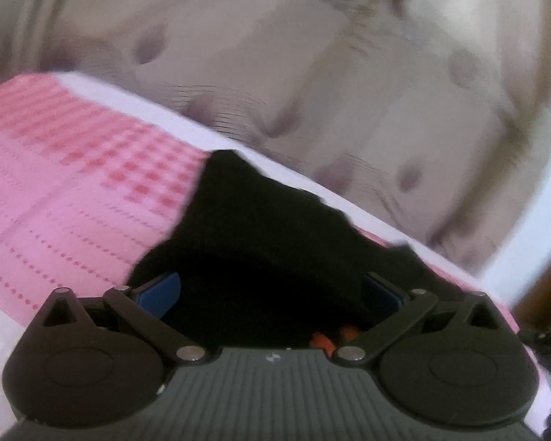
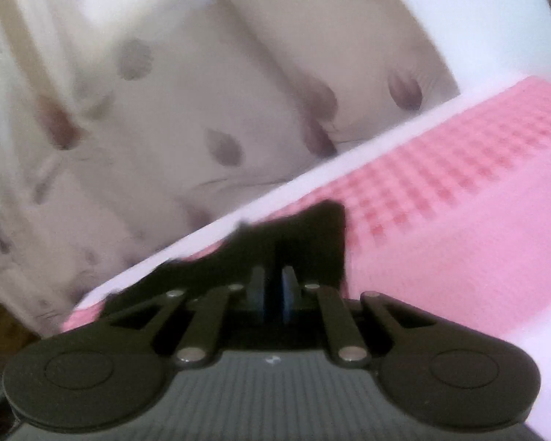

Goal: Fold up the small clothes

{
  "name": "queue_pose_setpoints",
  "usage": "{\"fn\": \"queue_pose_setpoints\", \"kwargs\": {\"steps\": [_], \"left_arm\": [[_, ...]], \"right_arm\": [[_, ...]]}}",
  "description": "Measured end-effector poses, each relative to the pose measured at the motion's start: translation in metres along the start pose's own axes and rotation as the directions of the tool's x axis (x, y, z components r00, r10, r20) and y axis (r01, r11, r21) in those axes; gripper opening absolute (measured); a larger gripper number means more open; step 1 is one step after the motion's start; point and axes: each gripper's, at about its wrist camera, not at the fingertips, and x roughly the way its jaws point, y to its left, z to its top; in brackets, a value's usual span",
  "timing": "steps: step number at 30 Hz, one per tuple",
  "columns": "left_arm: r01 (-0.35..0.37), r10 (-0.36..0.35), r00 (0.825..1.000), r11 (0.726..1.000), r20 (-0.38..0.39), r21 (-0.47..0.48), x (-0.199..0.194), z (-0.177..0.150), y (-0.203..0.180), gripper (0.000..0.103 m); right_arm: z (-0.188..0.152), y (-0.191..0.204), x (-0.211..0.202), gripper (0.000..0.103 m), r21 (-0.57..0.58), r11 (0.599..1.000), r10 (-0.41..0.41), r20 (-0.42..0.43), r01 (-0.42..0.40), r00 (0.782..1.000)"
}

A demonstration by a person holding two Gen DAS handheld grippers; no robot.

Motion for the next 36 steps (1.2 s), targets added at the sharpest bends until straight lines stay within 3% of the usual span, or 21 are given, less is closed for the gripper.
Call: {"fn": "queue_pose_setpoints", "kwargs": {"steps": [2,4,6,8,11,13,17,20,23,26,27,30,31,33,36], "left_arm": [[0.051,-0.053,0.998,0.994,0.025,0.094,-0.034,-0.007,-0.015,0.102],[0.083,-0.096,0.994,0.976,0.054,0.202,-0.077,-0.022,-0.030,0.103],[0.087,-0.103,0.994,0.953,0.041,0.292,-0.111,-0.037,-0.039,0.103],[0.087,-0.101,0.995,0.928,0.022,0.362,-0.143,-0.052,-0.043,0.103],[0.119,-0.117,0.993,0.922,-0.030,0.369,-0.183,-0.072,-0.032,0.103],[0.120,-0.111,0.993,0.929,-0.047,0.349,-0.204,-0.081,-0.020,0.103],[0.137,-0.118,0.989,0.956,-0.086,0.259,-0.232,-0.095,0.012,0.102],[0.086,-0.057,0.989,0.971,-0.136,0.222,-0.235,-0.101,0.031,0.098],[0.086,-0.064,0.981,0.990,-0.181,0.116,-0.234,-0.105,0.053,0.097],[0.107,-0.096,0.980,0.993,-0.175,0.053,-0.232,-0.104,0.059,0.100],[0.122,-0.109,0.977,0.991,-0.184,0.059,-0.231,-0.103,0.056,0.100],[0.145,-0.115,0.973,0.980,-0.202,0.139,-0.225,-0.108,0.045,0.101],[0.148,-0.114,0.973,0.975,-0.200,0.167,-0.225,-0.110,0.041,0.101],[0.179,-0.137,0.968,0.964,-0.210,0.198,-0.226,-0.116,0.038,0.101],[0.228,-0.172,0.951,0.951,-0.255,0.209,-0.228,-0.120,0.033,0.093]], "right_arm": [[-0.025,0.003,-0.057,0.023,-0.052,0.998,0.020,-0.023,-0.022,1.000],[-0.056,0.003,-0.111,0.060,-0.106,0.994,0.005,-0.044,-0.009,0.999],[-0.085,0.001,-0.153,0.074,-0.145,0.989,-0.048,-0.061,0.039,0.997],[-0.111,-0.001,-0.185,0.074,-0.158,0.984,-0.093,-0.068,0.082,0.993],[-0.139,-0.008,-0.212,0.074,-0.077,0.990,-0.127,-0.085,0.121,0.988],[-0.152,-0.010,-0.219,0.074,-0.041,0.989,-0.148,-0.104,0.144,0.984],[-0.171,-0.024,-0.217,0.074,0.057,0.993,-0.093,-0.133,0.101,0.987],[-0.173,-0.030,-0.203,0.074,0.087,0.991,-0.090,-0.172,0.106,0.981],[-0.170,-0.031,-0.194,0.074,0.101,0.990,-0.078,-0.173,0.097,0.982],[-0.171,-0.029,-0.182,0.074,0.112,0.991,-0.047,-0.205,0.071,0.978],[-0.173,-0.026,-0.179,0.071,0.097,0.993,-0.042,-0.216,0.064,0.976],[-0.175,-0.017,-0.173,0.035,0.042,0.999,-0.018,-0.248,0.029,0.969],[-0.176,-0.014,-0.174,0.029,0.025,0.999,-0.021,-0.251,0.028,0.968],[-0.177,-0.011,-0.179,0.019,0.006,1.000,-0.015,-0.250,0.017,0.968],[-0.178,-0.013,-0.187,0.016,0.017,1.000,-0.005,-0.241,0.009,0.970]]}}
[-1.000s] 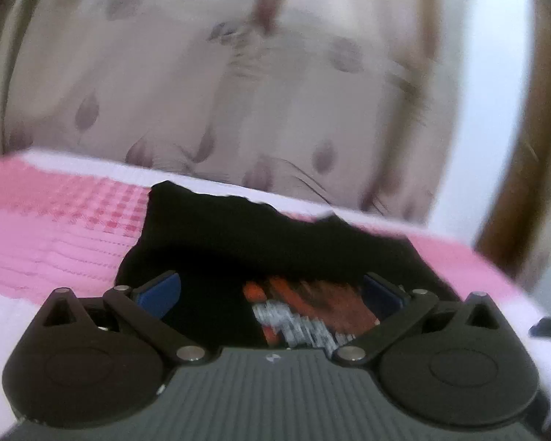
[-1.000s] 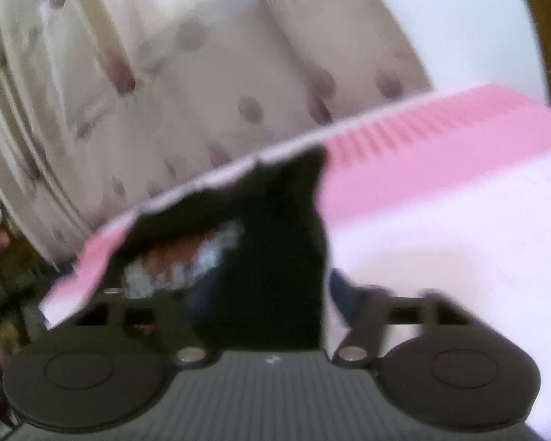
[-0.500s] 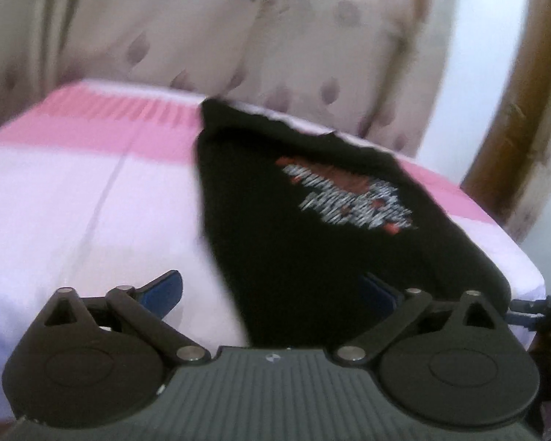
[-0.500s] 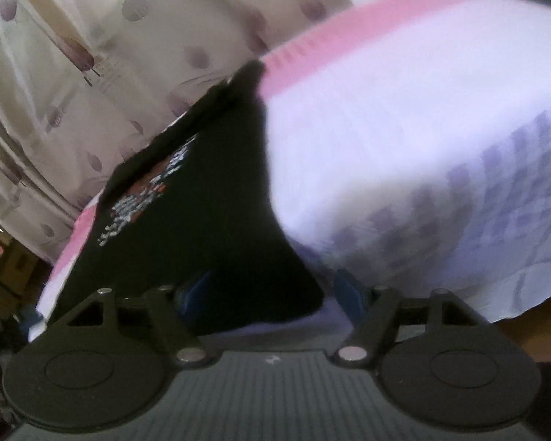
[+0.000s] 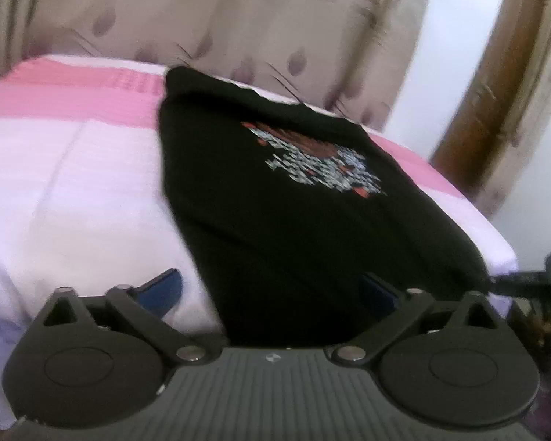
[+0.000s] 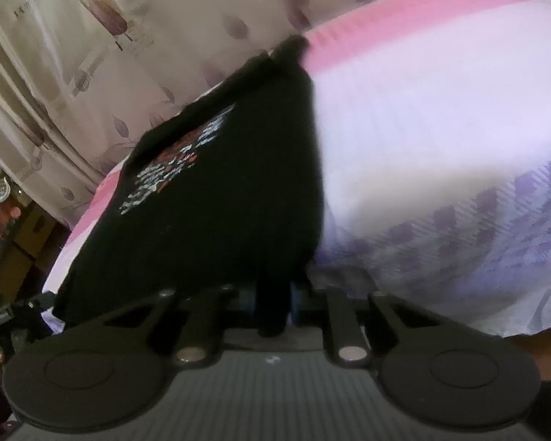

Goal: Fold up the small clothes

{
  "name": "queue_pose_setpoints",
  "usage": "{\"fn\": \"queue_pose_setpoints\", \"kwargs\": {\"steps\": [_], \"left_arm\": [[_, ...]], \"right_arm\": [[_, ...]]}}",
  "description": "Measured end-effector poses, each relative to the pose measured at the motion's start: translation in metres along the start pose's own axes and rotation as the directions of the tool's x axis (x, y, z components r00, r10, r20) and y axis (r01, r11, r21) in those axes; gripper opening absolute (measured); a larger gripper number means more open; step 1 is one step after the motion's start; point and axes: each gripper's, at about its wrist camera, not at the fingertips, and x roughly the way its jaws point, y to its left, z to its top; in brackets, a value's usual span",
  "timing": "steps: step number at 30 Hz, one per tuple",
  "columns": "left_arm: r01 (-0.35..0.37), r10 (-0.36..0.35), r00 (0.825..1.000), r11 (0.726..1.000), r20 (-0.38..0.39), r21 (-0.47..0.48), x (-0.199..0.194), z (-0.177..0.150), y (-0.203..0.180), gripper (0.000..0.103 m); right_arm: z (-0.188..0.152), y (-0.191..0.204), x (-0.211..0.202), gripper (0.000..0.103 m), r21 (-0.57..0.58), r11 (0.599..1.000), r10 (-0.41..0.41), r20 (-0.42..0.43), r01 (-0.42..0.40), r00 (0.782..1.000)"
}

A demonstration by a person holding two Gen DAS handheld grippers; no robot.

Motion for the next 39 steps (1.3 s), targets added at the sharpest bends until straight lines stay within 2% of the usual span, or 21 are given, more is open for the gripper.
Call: {"fn": "queue_pose_setpoints", "kwargs": {"steps": [1,3,6,7,9,10,11,12,14,15,16,17,18,19,22,24,26,31,35,39], "left_arm": [[0.017,-0.017,1.000,1.000,-0.016,-0.009,0.000,0.000,0.000,0.083],[0.046,-0.049,0.998,0.997,-0.049,-0.070,0.000,-0.002,0.007,0.072],[0.086,-0.113,0.988,0.967,-0.104,-0.240,0.004,-0.006,0.026,0.075],[0.072,-0.103,0.989,0.963,-0.108,-0.261,0.006,-0.007,0.029,0.076],[0.062,-0.097,0.988,0.962,-0.120,-0.267,0.011,-0.007,0.032,0.084],[0.072,-0.110,0.986,0.958,-0.124,-0.279,0.014,-0.006,0.033,0.088],[0.078,-0.117,0.985,0.955,-0.123,-0.286,0.017,-0.005,0.033,0.089],[0.079,-0.118,0.985,0.956,-0.123,-0.284,0.020,-0.004,0.032,0.089],[0.093,-0.138,0.981,0.952,-0.137,-0.293,0.027,-0.003,0.031,0.085],[0.110,-0.161,0.976,0.947,-0.148,-0.302,0.030,-0.003,0.030,0.061],[0.114,-0.175,0.967,0.946,-0.184,-0.302,0.035,-0.004,0.028,0.021],[0.115,-0.183,0.960,0.947,-0.210,-0.300,0.038,-0.004,0.027,0.012],[0.115,-0.181,0.963,0.947,-0.200,-0.301,0.035,-0.005,0.026,0.013],[0.115,-0.175,0.967,0.948,-0.184,-0.297,0.029,-0.005,0.025,0.012],[0.118,-0.156,0.980,0.954,-0.120,-0.274,0.005,0.006,0.017,0.011],[0.137,-0.158,0.986,0.952,-0.057,-0.273,-0.010,0.017,0.014,0.011],[0.151,-0.152,0.988,0.956,0.014,-0.252,-0.021,0.032,0.009,0.011],[0.189,-0.154,0.975,0.954,0.158,-0.234,-0.031,0.062,-0.002,0.011],[0.178,-0.134,0.968,0.962,0.211,-0.206,-0.025,0.080,-0.010,0.011],[0.174,-0.110,0.961,0.954,0.255,-0.245,-0.019,0.091,-0.003,0.011]], "right_arm": [[0.000,0.000,-0.003,0.016,0.004,1.000,0.007,0.006,-0.007,1.000],[0.003,0.001,-0.003,0.016,-0.002,1.000,0.002,0.011,-0.002,1.000],[0.005,0.005,-0.001,0.016,-0.039,0.999,-0.014,-0.008,0.013,1.000],[0.006,0.005,0.001,0.018,-0.029,0.999,-0.014,-0.015,0.013,1.000],[0.008,0.001,0.005,0.019,0.007,1.000,0.002,-0.024,-0.002,1.000],[0.009,-0.001,0.007,0.027,0.022,1.000,0.001,-0.028,0.000,1.000],[0.009,-0.002,0.008,0.031,0.028,1.000,-0.001,-0.028,0.001,1.000],[0.010,-0.002,0.010,0.039,0.024,1.000,-0.001,-0.030,0.002,1.000],[0.009,-0.003,0.014,0.042,0.016,1.000,-0.004,-0.040,0.004,0.999],[0.009,-0.003,0.016,0.042,0.012,1.000,0.003,-0.048,-0.002,0.999],[0.008,0.000,0.018,0.037,-0.006,1.000,0.008,-0.056,-0.008,0.998],[0.007,0.003,0.018,0.030,-0.030,1.000,0.007,-0.059,-0.009,0.998],[0.007,0.006,0.017,0.020,-0.047,0.999,0.008,-0.060,-0.010,0.998],[0.006,0.009,0.014,0.016,-0.061,0.998,0.015,-0.054,-0.019,0.998],[0.007,0.012,-0.004,0.013,-0.042,0.994,0.101,-0.005,-0.101,0.995],[0.013,0.014,-0.019,0.013,-0.007,0.985,0.175,0.058,-0.175,0.983],[0.021,0.017,-0.028,0.013,0.014,0.976,0.217,0.109,-0.219,0.970],[0.049,0.029,-0.034,0.012,0.053,0.939,0.322,0.218,-0.340,0.921],[0.074,0.041,-0.031,0.010,0.033,0.935,0.332,0.264,-0.353,0.906],[0.101,0.046,-0.022,0.009,0.041,0.938,0.316,0.306,-0.344,0.898]]}}
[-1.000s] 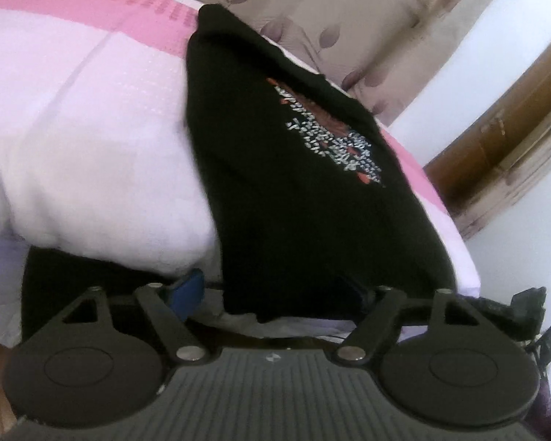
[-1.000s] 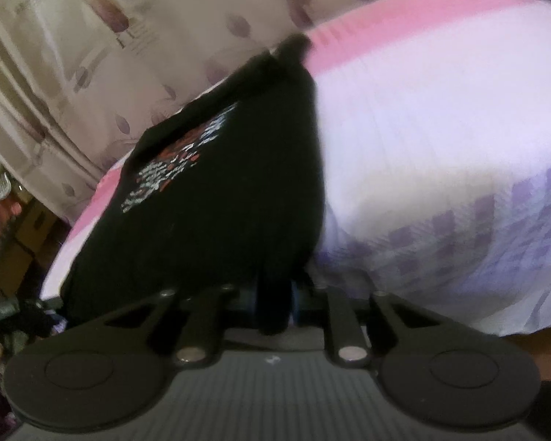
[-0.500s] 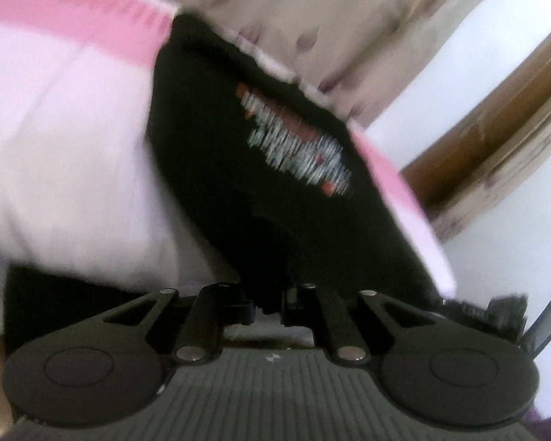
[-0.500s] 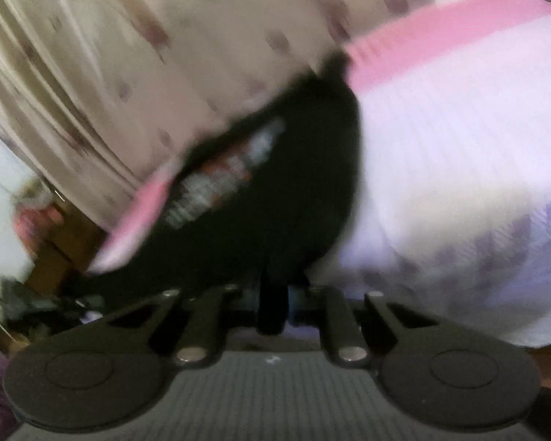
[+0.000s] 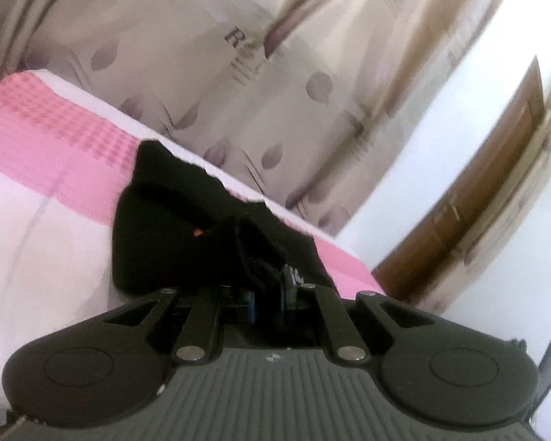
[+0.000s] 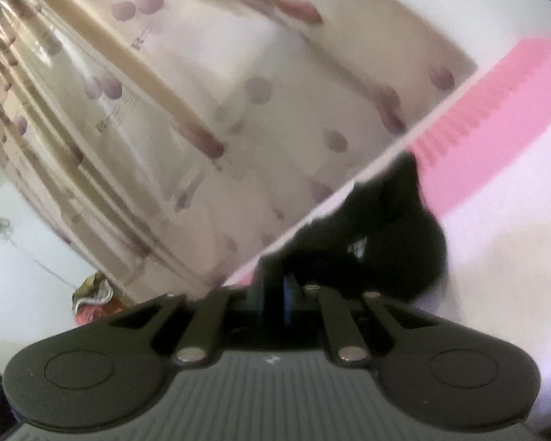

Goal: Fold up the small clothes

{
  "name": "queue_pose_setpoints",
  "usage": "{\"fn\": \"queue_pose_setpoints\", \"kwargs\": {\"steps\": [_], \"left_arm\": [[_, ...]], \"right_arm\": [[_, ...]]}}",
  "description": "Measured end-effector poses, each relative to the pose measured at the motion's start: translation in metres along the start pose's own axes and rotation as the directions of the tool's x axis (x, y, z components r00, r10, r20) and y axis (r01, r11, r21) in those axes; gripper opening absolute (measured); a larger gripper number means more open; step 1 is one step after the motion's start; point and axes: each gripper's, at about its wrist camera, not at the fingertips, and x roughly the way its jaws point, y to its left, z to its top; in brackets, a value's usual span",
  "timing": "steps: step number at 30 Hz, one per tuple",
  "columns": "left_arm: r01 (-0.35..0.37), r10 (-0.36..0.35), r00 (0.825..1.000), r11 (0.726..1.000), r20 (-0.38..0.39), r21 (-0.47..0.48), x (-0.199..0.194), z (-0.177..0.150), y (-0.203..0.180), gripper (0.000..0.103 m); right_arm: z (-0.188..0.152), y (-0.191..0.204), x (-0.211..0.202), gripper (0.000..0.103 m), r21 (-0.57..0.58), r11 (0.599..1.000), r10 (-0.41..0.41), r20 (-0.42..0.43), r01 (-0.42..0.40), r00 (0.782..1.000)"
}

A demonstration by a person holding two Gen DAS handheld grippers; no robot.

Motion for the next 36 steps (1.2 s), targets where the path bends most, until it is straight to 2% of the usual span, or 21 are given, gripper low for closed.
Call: {"fn": "queue_pose_setpoints", "kwargs": {"steps": [6,11,15,20,26,29,36], "left_arm": [[-0.008,0.009,0.999,0.999,0.038,-0.037,0.015,0.024,0.008,0.011],[-0.008,0.009,1.000,0.998,0.018,-0.055,0.008,0.019,0.017,0.011],[-0.006,0.006,1.000,0.997,0.009,-0.079,0.005,0.015,0.023,0.011],[0.008,-0.005,0.999,0.998,0.041,-0.069,0.011,0.026,0.020,0.011],[-0.003,0.008,0.995,0.999,0.096,-0.053,0.040,0.053,0.016,0.011],[-0.024,0.030,0.990,0.999,0.137,-0.046,0.061,0.074,0.021,0.011],[-0.115,0.120,0.971,0.993,0.209,-0.037,0.133,0.125,0.047,0.011]], "right_arm": [[0.026,-0.004,0.027,0.009,0.011,0.999,-0.030,0.028,0.030,0.999],[0.010,-0.005,0.008,0.009,0.056,0.997,-0.061,0.049,0.058,0.997],[-0.002,-0.004,-0.011,0.009,0.109,0.993,-0.060,0.088,0.050,0.994],[0.009,0.002,-0.006,0.009,0.122,0.992,-0.034,0.118,0.019,0.992],[0.040,-0.004,0.037,0.008,0.154,0.988,-0.013,0.150,-0.011,0.989],[0.063,-0.010,0.066,0.008,0.161,0.987,-0.028,0.167,0.001,0.986],[0.124,-0.047,0.148,0.008,0.226,0.973,-0.088,0.191,0.044,0.978]]}}
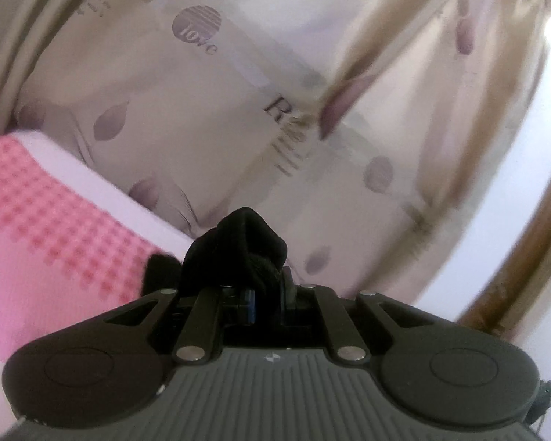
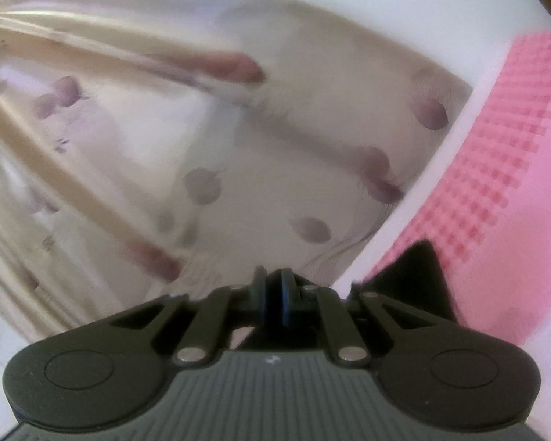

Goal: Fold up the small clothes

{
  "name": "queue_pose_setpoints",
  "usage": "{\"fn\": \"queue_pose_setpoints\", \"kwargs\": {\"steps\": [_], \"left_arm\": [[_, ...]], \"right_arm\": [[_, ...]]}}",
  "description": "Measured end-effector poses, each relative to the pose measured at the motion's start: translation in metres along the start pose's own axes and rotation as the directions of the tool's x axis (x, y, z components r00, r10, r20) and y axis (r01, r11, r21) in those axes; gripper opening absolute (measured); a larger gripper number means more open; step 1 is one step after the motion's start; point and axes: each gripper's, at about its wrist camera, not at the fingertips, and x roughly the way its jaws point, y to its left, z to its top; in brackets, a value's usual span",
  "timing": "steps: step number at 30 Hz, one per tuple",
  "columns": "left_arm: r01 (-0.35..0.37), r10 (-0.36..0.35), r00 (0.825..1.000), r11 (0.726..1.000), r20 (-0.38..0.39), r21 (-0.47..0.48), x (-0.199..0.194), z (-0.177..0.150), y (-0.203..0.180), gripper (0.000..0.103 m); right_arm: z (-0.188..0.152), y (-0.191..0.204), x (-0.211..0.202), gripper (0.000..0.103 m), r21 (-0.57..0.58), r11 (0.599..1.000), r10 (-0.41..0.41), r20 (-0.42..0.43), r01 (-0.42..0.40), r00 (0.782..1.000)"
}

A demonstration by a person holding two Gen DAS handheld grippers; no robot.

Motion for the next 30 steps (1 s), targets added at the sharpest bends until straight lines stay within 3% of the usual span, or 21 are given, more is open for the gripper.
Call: {"fn": "queue_pose_setpoints", "kwargs": {"steps": [4,9,12,14,15,16,18,22,26,28,30], "left_arm": [[-0.072,0.072,0.997,0.997,0.008,0.027,0.059,0.008,0.011,0.011],[-0.114,0.120,0.987,0.991,-0.107,0.064,0.130,-0.002,0.035,0.012],[-0.120,0.127,0.985,0.990,-0.113,0.070,0.145,-0.008,0.049,0.018],[-0.107,0.111,0.991,0.993,-0.079,0.051,0.141,-0.008,0.055,0.046],[-0.112,0.114,0.992,0.993,-0.053,0.036,0.136,-0.007,0.057,0.085],[-0.118,0.118,0.993,0.993,-0.005,0.013,0.128,-0.005,0.058,0.101],[-0.095,0.098,0.987,0.995,0.127,-0.029,0.108,-0.001,0.062,0.103],[-0.108,0.111,0.989,0.994,0.095,-0.032,0.093,0.009,0.065,0.103],[-0.158,0.158,0.987,0.987,0.022,-0.005,0.074,-0.008,0.067,0.103],[-0.169,0.169,0.985,0.986,-0.017,0.015,0.069,-0.022,0.069,0.103],[-0.180,0.181,0.983,0.983,-0.040,0.036,0.063,-0.039,0.072,0.103]], "right_arm": [[0.020,-0.022,0.062,0.008,0.020,0.998,-0.059,0.000,0.059,0.998],[0.025,-0.063,0.121,0.008,0.032,0.991,-0.132,-0.048,0.134,0.990],[0.027,-0.091,0.132,0.011,0.121,0.979,-0.162,-0.012,0.163,0.987],[0.027,-0.096,0.123,0.011,0.127,0.977,-0.174,0.021,0.170,0.985],[0.026,-0.094,0.118,0.011,0.098,0.981,-0.168,0.027,0.165,0.985],[0.022,-0.088,0.114,0.011,0.038,0.986,-0.163,0.004,0.162,0.987],[0.011,-0.072,0.115,0.011,-0.147,0.967,-0.221,-0.090,0.207,0.971],[-0.023,-0.047,0.128,0.011,-0.497,0.826,-0.401,-0.186,0.267,0.897],[-0.042,-0.038,0.141,0.011,-0.611,0.742,-0.486,-0.205,0.277,0.850],[-0.047,-0.036,0.149,0.011,-0.631,0.728,-0.487,-0.199,0.269,0.850],[-0.047,-0.035,0.148,0.003,-0.635,0.714,-0.499,-0.167,0.294,0.850]]}}
